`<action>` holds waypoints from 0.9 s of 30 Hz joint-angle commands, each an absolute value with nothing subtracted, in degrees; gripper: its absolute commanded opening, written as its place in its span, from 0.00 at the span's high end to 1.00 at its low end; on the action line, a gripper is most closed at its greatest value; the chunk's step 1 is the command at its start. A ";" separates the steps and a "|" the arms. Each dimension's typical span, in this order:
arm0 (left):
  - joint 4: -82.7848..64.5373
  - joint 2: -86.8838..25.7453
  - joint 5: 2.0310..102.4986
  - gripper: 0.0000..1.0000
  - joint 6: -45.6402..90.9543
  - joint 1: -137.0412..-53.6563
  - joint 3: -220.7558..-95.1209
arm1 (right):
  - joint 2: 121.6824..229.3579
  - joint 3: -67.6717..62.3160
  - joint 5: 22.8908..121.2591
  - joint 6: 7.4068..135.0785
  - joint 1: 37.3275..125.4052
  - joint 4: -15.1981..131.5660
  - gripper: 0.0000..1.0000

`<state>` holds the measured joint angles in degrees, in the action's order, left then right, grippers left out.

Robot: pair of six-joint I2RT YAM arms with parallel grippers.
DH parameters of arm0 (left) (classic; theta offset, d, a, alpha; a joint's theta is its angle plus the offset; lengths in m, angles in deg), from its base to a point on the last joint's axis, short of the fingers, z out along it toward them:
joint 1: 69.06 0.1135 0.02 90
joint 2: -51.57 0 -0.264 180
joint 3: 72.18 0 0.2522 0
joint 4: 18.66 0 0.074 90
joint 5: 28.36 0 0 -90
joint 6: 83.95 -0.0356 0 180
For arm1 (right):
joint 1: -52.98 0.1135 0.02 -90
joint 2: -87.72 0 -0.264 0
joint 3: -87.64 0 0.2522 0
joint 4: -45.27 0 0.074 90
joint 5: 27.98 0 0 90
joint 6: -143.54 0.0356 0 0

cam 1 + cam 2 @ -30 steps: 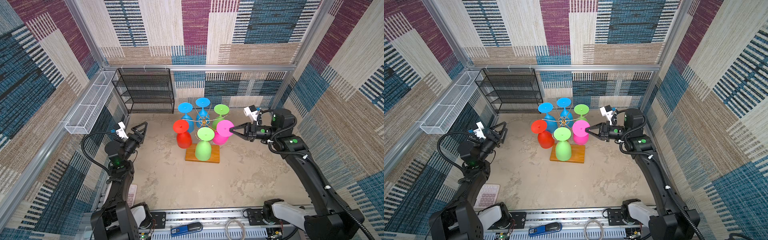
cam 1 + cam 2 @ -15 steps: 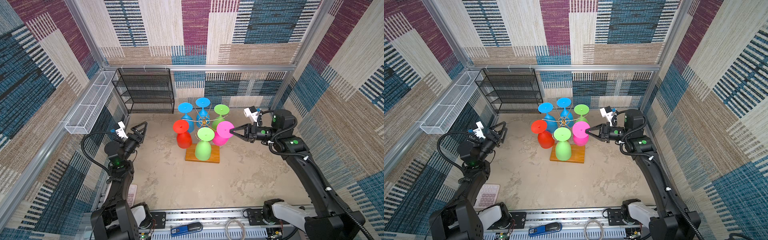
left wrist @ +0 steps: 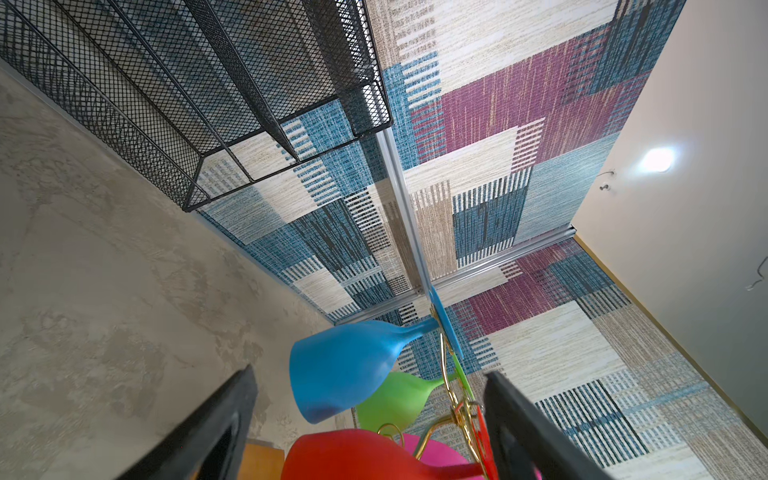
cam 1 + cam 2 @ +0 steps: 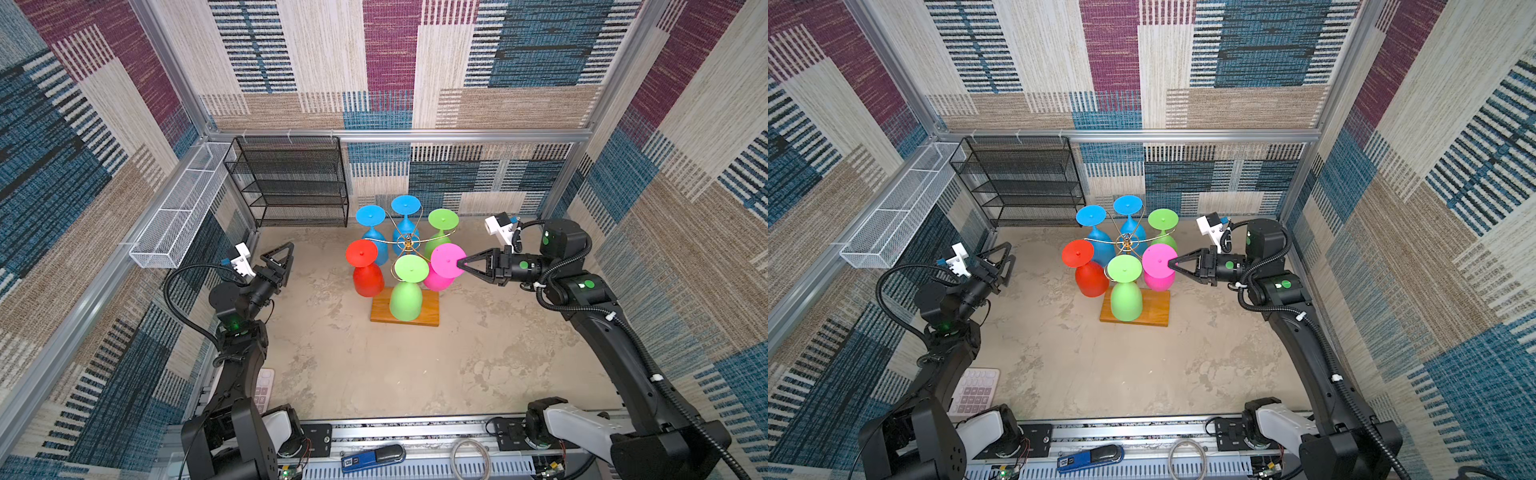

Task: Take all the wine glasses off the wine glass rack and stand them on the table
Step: 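Pull the magenta glass off its rack arm toward the right gripper's base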

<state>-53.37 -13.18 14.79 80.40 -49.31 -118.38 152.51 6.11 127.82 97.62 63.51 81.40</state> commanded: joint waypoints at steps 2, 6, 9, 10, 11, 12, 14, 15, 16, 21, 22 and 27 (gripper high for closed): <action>-57.18 -13.59 13.78 0.12 81.44 -49.11 -118.28 | 152.68 5.50 128.03 97.84 64.05 81.32 1.00; -58.03 -13.82 13.58 0.12 81.98 -49.14 -118.19 | 153.01 5.30 127.70 98.41 64.56 80.58 1.00; -58.24 -13.97 13.56 0.12 82.21 -49.11 -118.18 | 153.24 5.15 127.53 98.89 64.91 79.61 1.00; -58.34 -13.94 13.56 0.12 82.25 -49.05 -118.19 | 153.41 5.07 127.46 99.09 65.13 79.26 1.00; -58.37 -14.07 13.52 0.12 82.25 -49.02 -118.27 | 153.54 4.96 127.40 99.20 65.19 79.03 1.00; -58.44 -14.08 13.48 0.12 82.34 -49.05 -118.26 | 153.78 4.86 127.33 99.32 65.35 78.76 1.00; -58.53 -14.14 13.48 0.12 82.47 -49.09 -118.28 | 154.11 4.63 127.13 99.46 65.45 78.34 1.00; -58.56 -14.08 13.47 0.12 82.51 -49.04 -118.28 | 154.16 4.47 126.94 99.66 65.52 77.99 1.00; -58.68 -14.08 13.48 0.11 82.56 -48.95 -118.28 | 154.30 4.39 126.68 99.91 65.51 77.53 1.00; -58.84 -14.16 13.41 0.12 82.69 -48.92 -118.28 | 155.17 4.11 125.59 101.09 65.55 75.43 1.00; -58.93 -14.17 13.30 0.12 82.69 -48.88 -118.28 | 155.35 3.77 125.00 101.01 65.55 75.41 1.00; -59.20 -14.26 13.08 0.12 82.93 -48.63 -118.20 | 156.19 2.61 123.73 100.94 65.52 75.35 1.00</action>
